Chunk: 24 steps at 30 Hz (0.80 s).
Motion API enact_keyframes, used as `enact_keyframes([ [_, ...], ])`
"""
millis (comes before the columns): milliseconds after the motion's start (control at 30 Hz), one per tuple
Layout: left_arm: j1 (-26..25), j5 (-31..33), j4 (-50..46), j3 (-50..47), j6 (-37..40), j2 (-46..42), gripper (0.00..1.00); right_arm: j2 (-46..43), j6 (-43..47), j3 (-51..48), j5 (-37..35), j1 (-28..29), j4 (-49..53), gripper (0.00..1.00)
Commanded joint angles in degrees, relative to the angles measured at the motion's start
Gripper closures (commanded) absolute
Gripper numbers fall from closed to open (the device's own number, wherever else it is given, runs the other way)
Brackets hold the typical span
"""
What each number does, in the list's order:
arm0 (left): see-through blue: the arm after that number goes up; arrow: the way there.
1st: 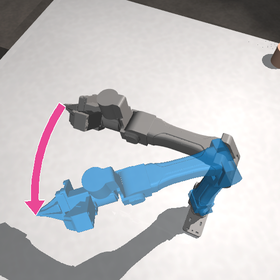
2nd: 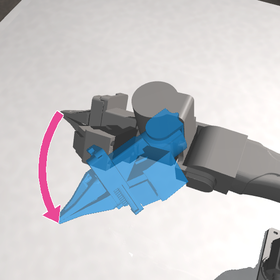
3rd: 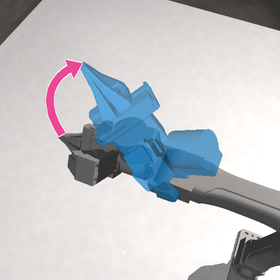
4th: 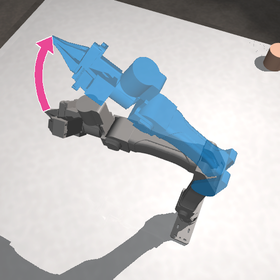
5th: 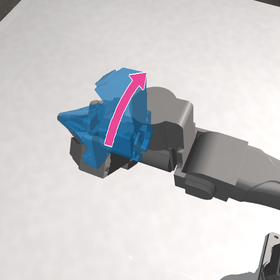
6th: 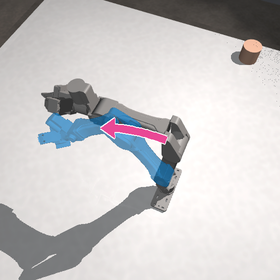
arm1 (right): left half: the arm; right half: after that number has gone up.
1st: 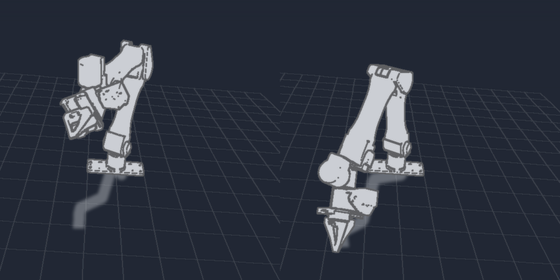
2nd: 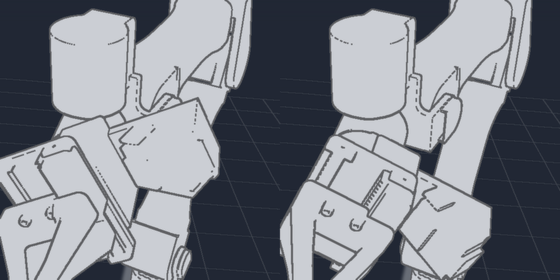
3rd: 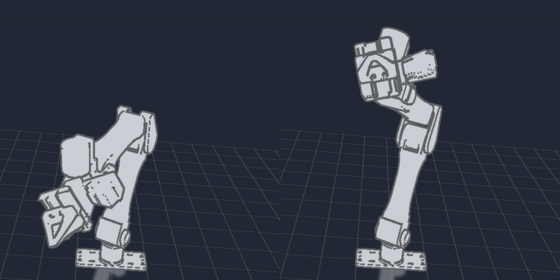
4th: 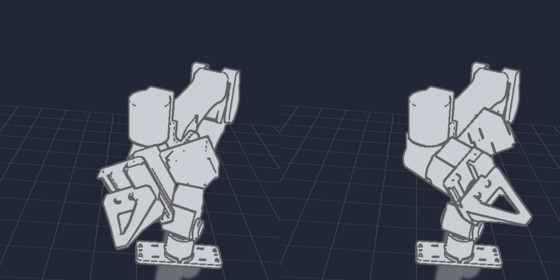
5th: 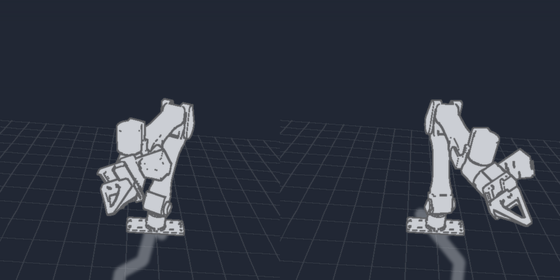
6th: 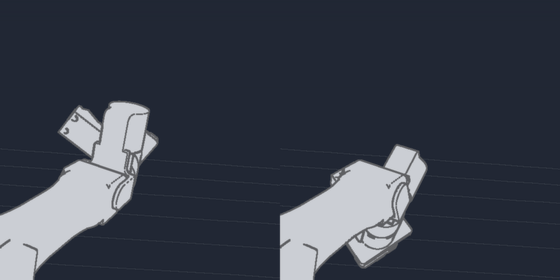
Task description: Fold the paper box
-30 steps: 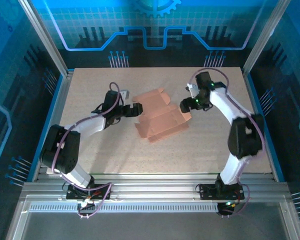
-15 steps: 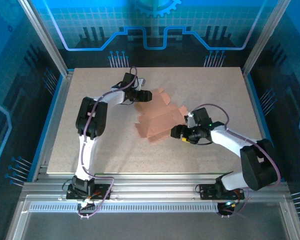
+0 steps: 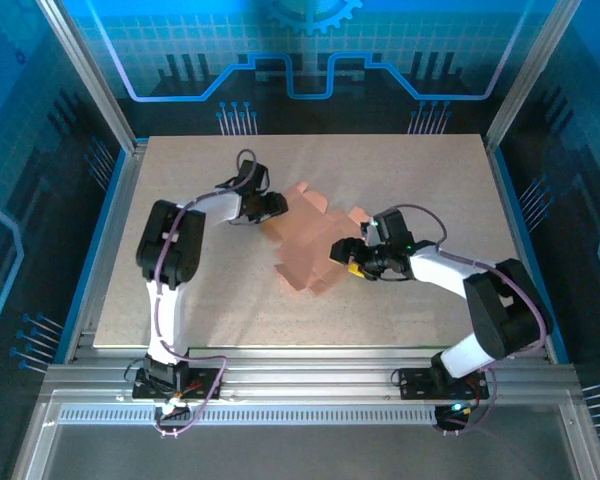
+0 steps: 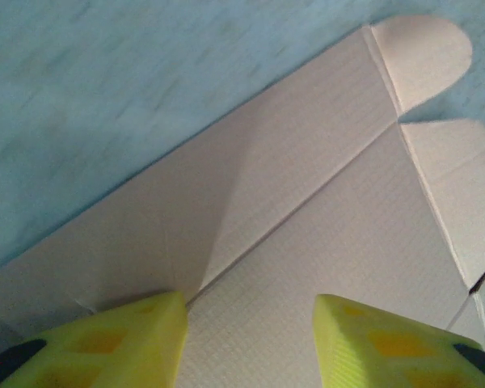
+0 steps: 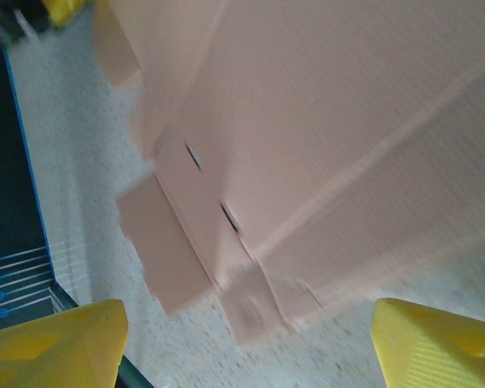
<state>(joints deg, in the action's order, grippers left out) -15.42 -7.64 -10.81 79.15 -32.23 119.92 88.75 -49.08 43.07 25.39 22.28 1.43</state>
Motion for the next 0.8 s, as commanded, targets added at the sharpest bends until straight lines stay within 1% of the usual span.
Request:
enact_keyframes([
  [0, 0.4, 4.5, 2.3, -11.8, -10.4, -6.6, 0.51, 4.7, 1.0, 5.7, 1.7, -0.1, -2.5, 0.20],
  [100, 0.4, 4.1, 5.0, -19.0, -12.1, -12.5, 0.50, 9.7, 2.8, 10.4, -2.7, 0.0, 0.0, 0.20],
  [167, 0.3, 3.1, 5.4, -22.6, -13.0, -15.6, 0.49, 13.3, 3.8, 13.5, -4.1, -0.3, 1.2, 0.20],
  [333, 0.3, 2.6, 6.7, -30.6, -14.3, -22.5, 0.46, 21.3, 4.9, 20.4, -4.6, -1.0, 2.6, 0.20],
  [500, -0.6, 0.4, 7.4, -35.9, -15.6, -26.0, 0.43, 28.6, 6.7, 27.8, -5.6, -1.7, 6.5, 0.21],
  [600, -3.6, 0.9, 8.0, -38.2, -16.4, -29.0, 0.43, 32.2, 8.6, 32.8, -5.5, -1.7, 9.9, 0.20],
  [700, -9.0, 5.4, 6.1, -38.0, -16.3, -33.4, 0.39, 34.8, 11.6, 37.8, -3.9, -1.7, 12.7, 0.20],
  [767, -11.3, 7.6, 3.7, -36.2, -15.7, -35.5, 0.38, 35.4, 15.2, 40.6, -2.1, -1.7, 14.3, 0.20],
])
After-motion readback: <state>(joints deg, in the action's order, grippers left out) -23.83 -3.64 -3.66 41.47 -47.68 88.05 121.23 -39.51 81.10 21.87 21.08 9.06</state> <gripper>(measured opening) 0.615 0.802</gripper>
